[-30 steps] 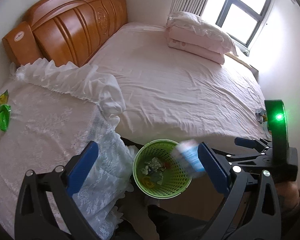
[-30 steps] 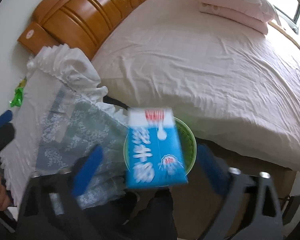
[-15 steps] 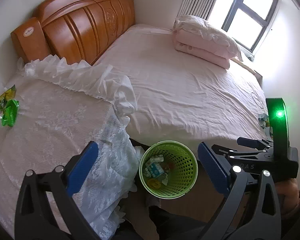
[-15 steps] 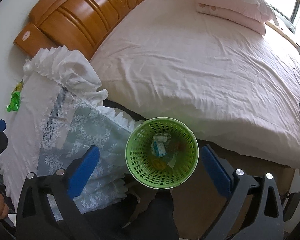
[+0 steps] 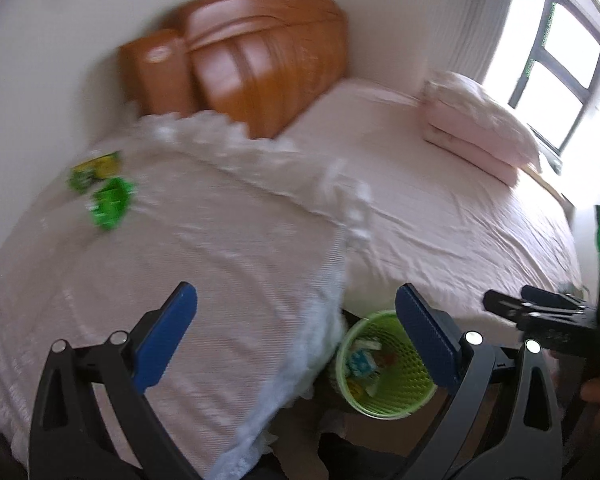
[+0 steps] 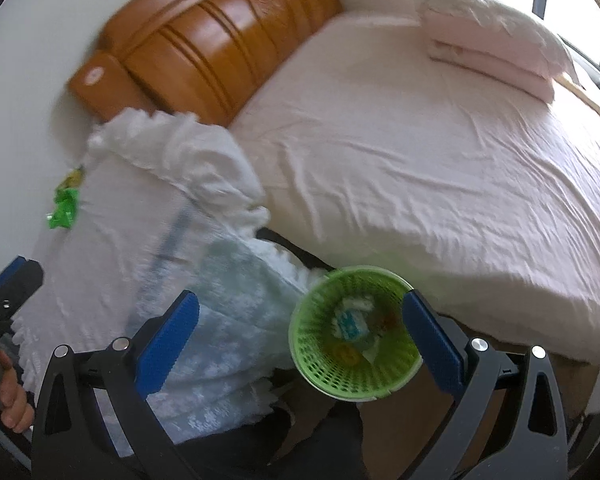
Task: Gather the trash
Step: 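Move both tools back over the remaining trash on the bed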
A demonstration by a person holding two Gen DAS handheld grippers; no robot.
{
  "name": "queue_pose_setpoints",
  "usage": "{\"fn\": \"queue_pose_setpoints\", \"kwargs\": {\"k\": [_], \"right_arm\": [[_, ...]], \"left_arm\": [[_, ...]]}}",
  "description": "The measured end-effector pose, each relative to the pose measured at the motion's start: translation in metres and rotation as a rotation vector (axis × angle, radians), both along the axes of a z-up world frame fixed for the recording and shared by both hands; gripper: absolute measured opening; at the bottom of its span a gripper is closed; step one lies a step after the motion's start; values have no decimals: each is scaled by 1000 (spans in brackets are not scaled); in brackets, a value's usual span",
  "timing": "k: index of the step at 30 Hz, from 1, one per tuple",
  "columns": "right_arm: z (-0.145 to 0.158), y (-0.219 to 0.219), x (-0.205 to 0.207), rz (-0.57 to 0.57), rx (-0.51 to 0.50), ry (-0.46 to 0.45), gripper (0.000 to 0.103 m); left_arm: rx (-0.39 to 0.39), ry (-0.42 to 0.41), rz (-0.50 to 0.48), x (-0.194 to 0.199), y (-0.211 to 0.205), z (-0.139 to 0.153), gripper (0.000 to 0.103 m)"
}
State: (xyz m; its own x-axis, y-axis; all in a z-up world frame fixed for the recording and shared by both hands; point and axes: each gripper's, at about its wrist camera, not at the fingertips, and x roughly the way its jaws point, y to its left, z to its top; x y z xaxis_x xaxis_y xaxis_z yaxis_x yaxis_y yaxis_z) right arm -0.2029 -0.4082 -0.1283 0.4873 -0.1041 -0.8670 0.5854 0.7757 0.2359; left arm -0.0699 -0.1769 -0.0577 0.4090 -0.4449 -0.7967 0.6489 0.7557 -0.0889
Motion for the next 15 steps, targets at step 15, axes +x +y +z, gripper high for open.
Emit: {"fn": "queue_pose_setpoints", "kwargs": {"k": [15], "right_arm": [[21, 67, 121, 281, -2, -61, 101]], "left_arm": [[1, 13, 313, 64, 105, -7, 95]]}}
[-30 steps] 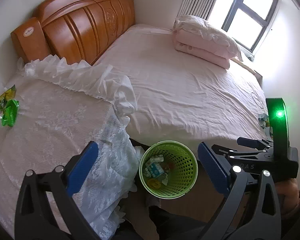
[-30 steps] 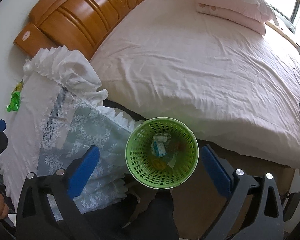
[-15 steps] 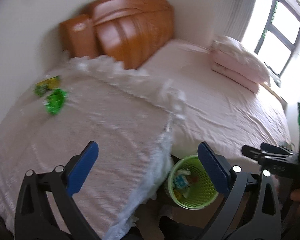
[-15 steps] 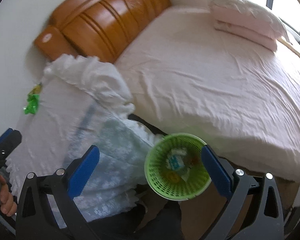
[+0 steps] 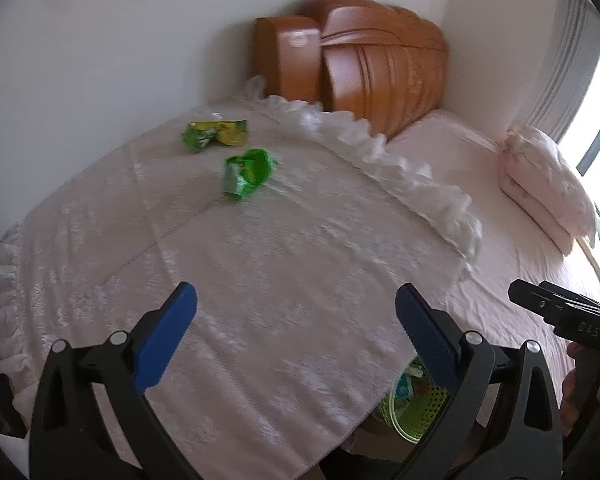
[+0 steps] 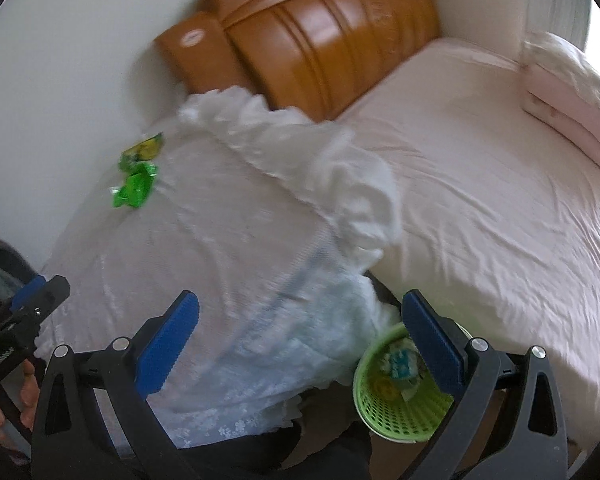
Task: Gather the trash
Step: 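Move both tools back over the remaining trash on the bed, then grasp the green plastic bag with the left tool while the right tool grasps the clear plastic bag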
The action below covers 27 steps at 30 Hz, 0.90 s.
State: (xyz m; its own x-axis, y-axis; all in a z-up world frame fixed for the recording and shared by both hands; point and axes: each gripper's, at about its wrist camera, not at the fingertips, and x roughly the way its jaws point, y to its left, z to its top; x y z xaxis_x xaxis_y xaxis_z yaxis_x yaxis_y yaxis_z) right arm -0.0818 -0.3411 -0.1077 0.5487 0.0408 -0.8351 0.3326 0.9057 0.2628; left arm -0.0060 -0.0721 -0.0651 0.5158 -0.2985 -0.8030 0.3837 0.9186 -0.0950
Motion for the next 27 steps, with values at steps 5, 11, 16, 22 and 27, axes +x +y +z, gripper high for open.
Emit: {"fn": "queue_pose_setpoints", "kwargs": {"k": [5, 11, 16, 22, 27], "right_arm": [[3, 16, 31, 43, -2, -17, 101], [2, 23, 69, 66, 1, -10, 101], [-3, 24, 101, 78, 2, 12, 101], [-15, 16, 135, 77, -11, 40, 101], [-24, 9, 154, 78, -7, 58, 101]], "left_arm": [[17, 6, 31, 31, 7, -8, 95], [55, 18, 19, 73, -4, -26, 95], [58, 39, 2, 112, -16, -44, 95], [59, 59, -22, 157, -34, -66, 95], [82, 83, -28, 184, -44, -85, 91]]}}
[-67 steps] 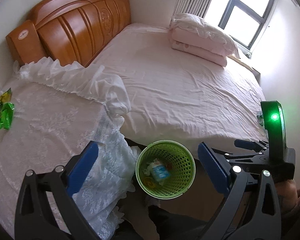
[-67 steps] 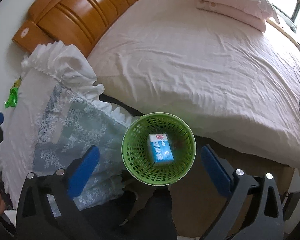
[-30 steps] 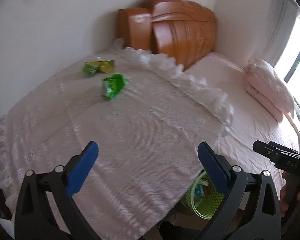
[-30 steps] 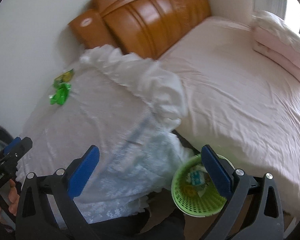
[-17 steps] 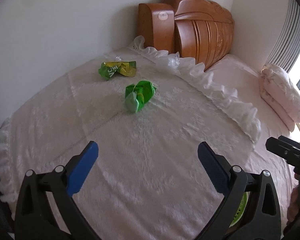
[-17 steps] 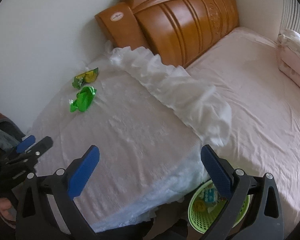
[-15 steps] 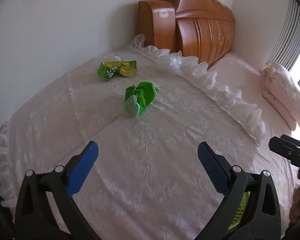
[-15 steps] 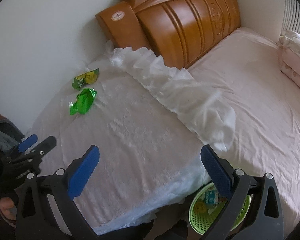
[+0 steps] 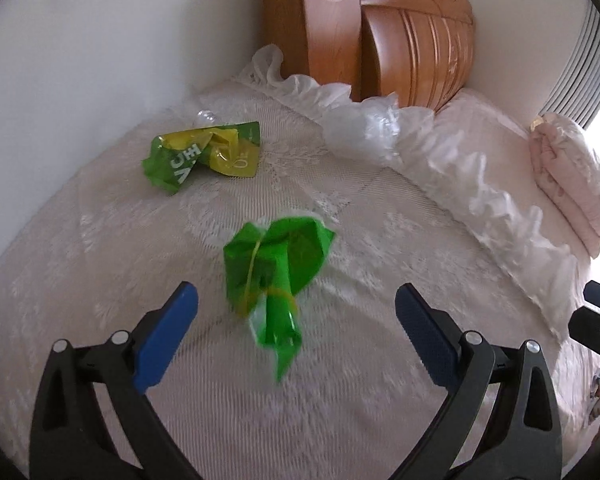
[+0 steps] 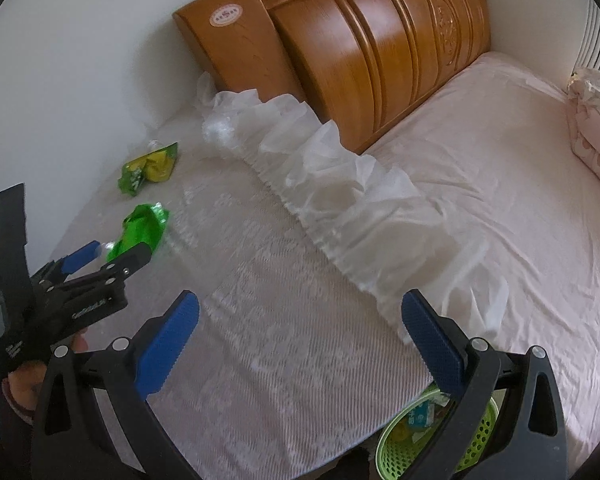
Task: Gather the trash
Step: 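Grasp the green plastic bag with the left tool while the right tool grasps the clear plastic bag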
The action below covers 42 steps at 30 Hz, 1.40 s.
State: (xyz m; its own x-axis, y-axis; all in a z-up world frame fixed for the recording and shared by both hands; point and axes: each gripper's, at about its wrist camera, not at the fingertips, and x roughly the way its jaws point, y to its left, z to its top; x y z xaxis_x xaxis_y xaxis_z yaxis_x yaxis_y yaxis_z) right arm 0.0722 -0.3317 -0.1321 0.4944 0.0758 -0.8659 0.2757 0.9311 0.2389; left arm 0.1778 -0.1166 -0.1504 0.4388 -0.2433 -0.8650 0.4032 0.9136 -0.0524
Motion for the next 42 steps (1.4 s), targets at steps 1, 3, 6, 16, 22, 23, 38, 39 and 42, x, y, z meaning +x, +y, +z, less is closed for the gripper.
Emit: {"fn": "queue_pose_setpoints", "kwargs": {"k": [1, 3, 6, 16, 22, 23, 38, 39, 42], "right_arm": [[-4, 0, 8, 3, 5, 8, 101], [-6, -2, 14, 13, 5, 12, 101], [-9, 0, 30, 41, -8, 15, 101], [-9, 18, 105, 179, -87, -67, 101], [-23, 57, 177, 273, -206, -96, 100], [-24, 59, 182, 276, -211, -92, 100], [-34, 68, 204, 235, -168, -91, 39], [-29, 65, 199, 224, -156, -102, 39], [-14, 54, 176, 200, -125, -132, 39]], "left_arm": [[5, 7, -1, 5, -2, -5, 88], [6, 20, -2, 12, -3, -11, 78], [11, 36, 5, 19, -4, -21, 66], [-6, 40, 22, 20, 3, -21, 60], [-44, 28, 62, 9, 22, -3, 60], [-47, 25, 66, 8, 25, -1, 60], [-76, -14, 145, -16, 69, 26, 60], [-77, -19, 144, -18, 69, 28, 60], [-79, -28, 138, -24, 68, 35, 60]]}}
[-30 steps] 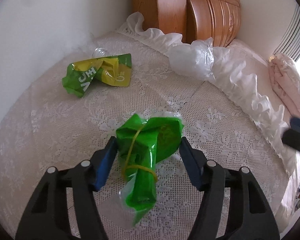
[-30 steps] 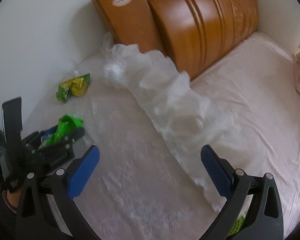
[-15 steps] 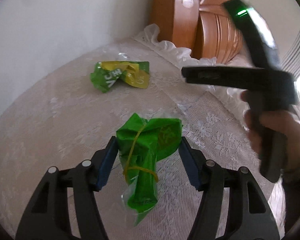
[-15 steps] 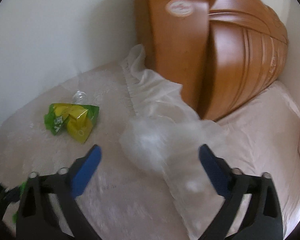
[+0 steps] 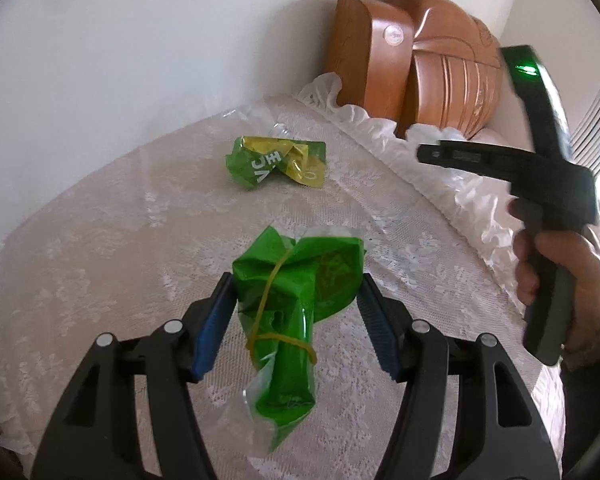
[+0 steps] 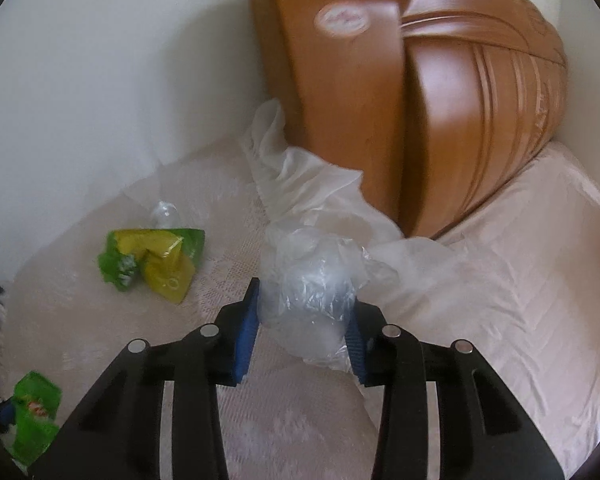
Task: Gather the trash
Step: 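Grasp the green plastic bag with the left tool while the right tool grasps the clear plastic bag, then carry the green bag and clear bag over the wastebasket with both tools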
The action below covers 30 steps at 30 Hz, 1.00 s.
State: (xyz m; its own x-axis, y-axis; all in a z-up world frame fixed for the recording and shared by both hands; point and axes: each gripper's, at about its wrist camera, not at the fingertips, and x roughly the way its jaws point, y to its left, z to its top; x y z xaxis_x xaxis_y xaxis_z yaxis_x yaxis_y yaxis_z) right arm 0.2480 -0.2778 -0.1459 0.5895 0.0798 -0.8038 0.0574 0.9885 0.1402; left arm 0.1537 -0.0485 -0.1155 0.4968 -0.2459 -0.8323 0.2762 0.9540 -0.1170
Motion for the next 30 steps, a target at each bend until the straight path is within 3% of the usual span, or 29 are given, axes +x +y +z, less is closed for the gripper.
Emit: {"fn": "queue_pose_setpoints", "kwargs": {"k": [8, 12, 25, 30], "right_arm": [[32, -12, -72, -43, 49, -23, 39], [43, -17, -135, -71, 59, -16, 39], [38, -30, -293, -223, 88, 45, 40], [36, -43, -331, -294, 87, 46, 40]], "left_arm": [[4, -27, -65, -40, -9, 23, 60], [4, -38, -115, -70, -17, 32, 60], [-9, -22, -362, -167, -62, 42, 60], [-14, -24, -440, -189, -82, 43, 60]]}}
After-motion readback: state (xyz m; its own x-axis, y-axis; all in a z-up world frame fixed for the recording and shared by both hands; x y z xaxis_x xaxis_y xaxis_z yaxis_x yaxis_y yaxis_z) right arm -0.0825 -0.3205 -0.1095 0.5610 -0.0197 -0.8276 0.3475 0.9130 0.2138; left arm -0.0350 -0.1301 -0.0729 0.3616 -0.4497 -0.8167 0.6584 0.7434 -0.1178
